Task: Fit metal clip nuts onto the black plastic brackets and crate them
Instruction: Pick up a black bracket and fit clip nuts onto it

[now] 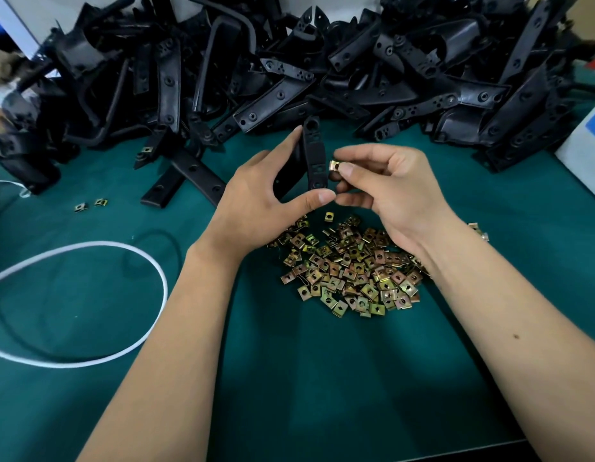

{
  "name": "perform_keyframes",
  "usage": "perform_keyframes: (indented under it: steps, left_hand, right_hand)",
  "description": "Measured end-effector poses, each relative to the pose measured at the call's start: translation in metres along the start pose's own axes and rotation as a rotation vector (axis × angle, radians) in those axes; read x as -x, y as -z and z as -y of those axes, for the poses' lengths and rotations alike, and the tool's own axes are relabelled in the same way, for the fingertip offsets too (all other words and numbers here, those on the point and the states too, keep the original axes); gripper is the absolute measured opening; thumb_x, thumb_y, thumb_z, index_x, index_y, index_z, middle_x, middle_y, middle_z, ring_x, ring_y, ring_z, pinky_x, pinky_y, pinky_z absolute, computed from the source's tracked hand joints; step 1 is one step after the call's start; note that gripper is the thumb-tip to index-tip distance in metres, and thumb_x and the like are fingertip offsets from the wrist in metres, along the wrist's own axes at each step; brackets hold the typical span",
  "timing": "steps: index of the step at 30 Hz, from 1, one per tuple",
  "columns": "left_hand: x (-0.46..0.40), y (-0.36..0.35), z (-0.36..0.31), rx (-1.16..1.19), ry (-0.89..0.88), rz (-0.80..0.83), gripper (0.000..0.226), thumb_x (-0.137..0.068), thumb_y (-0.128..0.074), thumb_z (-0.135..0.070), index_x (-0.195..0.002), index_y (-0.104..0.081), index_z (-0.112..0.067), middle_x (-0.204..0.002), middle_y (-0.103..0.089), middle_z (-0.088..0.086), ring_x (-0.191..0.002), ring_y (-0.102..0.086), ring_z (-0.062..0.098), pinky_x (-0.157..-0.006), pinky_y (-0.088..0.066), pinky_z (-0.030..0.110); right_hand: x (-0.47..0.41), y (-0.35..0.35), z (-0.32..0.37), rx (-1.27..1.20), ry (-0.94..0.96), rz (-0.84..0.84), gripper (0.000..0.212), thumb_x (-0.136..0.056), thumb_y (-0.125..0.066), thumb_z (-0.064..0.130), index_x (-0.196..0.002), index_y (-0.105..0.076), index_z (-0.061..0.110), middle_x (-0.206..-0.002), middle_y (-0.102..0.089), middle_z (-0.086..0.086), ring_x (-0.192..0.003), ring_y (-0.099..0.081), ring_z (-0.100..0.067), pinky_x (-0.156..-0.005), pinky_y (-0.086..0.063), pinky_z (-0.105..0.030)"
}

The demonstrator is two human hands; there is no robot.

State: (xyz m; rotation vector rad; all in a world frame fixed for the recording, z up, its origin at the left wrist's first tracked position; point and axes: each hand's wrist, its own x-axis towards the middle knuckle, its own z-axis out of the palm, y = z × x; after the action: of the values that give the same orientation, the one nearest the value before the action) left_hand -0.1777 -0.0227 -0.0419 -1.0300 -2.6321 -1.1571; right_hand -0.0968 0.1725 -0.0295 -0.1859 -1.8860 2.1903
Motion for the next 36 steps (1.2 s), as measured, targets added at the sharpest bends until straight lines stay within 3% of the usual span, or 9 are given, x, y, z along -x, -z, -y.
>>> perform_keyframes:
  steps: [10, 17, 24, 27, 30, 33, 36]
  left_hand:
    - [0.000, 0.000, -0.001, 0.006, -0.002, 0.005, 0.102, -0.079, -0.060, -0.084, -0.161, -0.030, -0.032, -0.144, -0.057, -0.009, -0.135, -0.048, 0.003, -0.112, -0.039, 0.025]
    - [-0.001, 0.000, -0.001, -0.054, -0.003, 0.018, 0.104, -0.074, -0.058, -0.088, -0.161, -0.031, -0.036, -0.128, -0.063, -0.006, -0.121, -0.056, 0.009, -0.105, -0.046, 0.031]
    - [0.000, -0.003, -0.010, -0.105, -0.005, 0.043, 0.109, -0.067, -0.063, -0.087, -0.159, -0.034, -0.037, -0.105, -0.062, 0.001, -0.099, -0.058, 0.015, -0.091, -0.052, 0.039]
    - [-0.001, -0.001, -0.010, -0.165, 0.001, 0.039, 0.112, -0.061, -0.062, -0.090, -0.158, -0.033, -0.041, -0.104, -0.060, -0.002, -0.097, -0.057, 0.014, -0.089, -0.052, 0.039]
    - [0.000, 0.001, -0.006, -0.132, 0.020, 0.031, 0.113, -0.060, -0.062, -0.093, -0.158, -0.035, -0.042, -0.108, -0.061, -0.004, -0.103, -0.057, 0.012, -0.094, -0.051, 0.035]
    - [0.000, 0.003, 0.002, -0.080, 0.067, -0.013, 0.111, -0.062, -0.063, -0.092, -0.158, -0.034, -0.043, -0.127, -0.063, -0.007, -0.122, -0.055, 0.010, -0.101, -0.043, 0.024]
    - [0.000, 0.009, 0.009, -0.050, 0.103, -0.069, 0.110, -0.065, -0.065, -0.088, -0.159, -0.034, -0.039, -0.140, -0.060, -0.006, -0.133, -0.050, 0.008, -0.105, -0.035, 0.020]
  right_hand:
    - [0.001, 0.000, 0.002, 0.034, -0.018, 0.007, 0.011, -0.095, -0.067, -0.002, -0.100, -0.076, 0.001, -0.082, -0.071, -0.012, -0.068, -0.066, -0.016, -0.057, -0.057, -0.022]
    - [0.001, -0.001, 0.002, 0.038, -0.021, 0.023, 0.010, -0.092, -0.069, -0.004, -0.095, -0.076, 0.003, -0.076, -0.071, -0.009, -0.065, -0.067, -0.015, -0.058, -0.056, -0.022]
    - [0.002, 0.000, 0.003, 0.133, 0.048, 0.073, 0.040, -0.089, -0.069, -0.011, -0.123, -0.055, 0.004, -0.072, -0.064, -0.009, -0.058, -0.060, -0.016, -0.050, -0.049, -0.025]
    - [0.001, 0.002, 0.000, 0.210, 0.065, 0.092, 0.042, -0.089, -0.071, -0.009, -0.125, -0.052, 0.002, -0.070, -0.064, -0.007, -0.058, -0.060, -0.017, -0.051, -0.047, -0.025]
    - [0.000, -0.001, -0.002, 0.258, 0.049, 0.065, 0.033, -0.094, -0.071, 0.005, -0.122, -0.054, 0.007, -0.077, -0.071, -0.016, -0.060, -0.061, -0.025, -0.053, -0.047, -0.030]
    - [-0.003, 0.004, -0.003, 0.505, 0.160, -0.021, 0.010, -0.100, -0.065, 0.019, -0.107, -0.064, 0.014, -0.077, -0.072, -0.007, -0.062, -0.065, -0.017, -0.057, -0.048, -0.031]
    - [-0.002, 0.010, -0.004, 0.938, 0.302, 0.072, 0.013, -0.098, -0.067, 0.029, -0.092, -0.074, 0.020, -0.079, -0.071, 0.009, -0.075, -0.065, -0.010, -0.073, -0.052, -0.036]
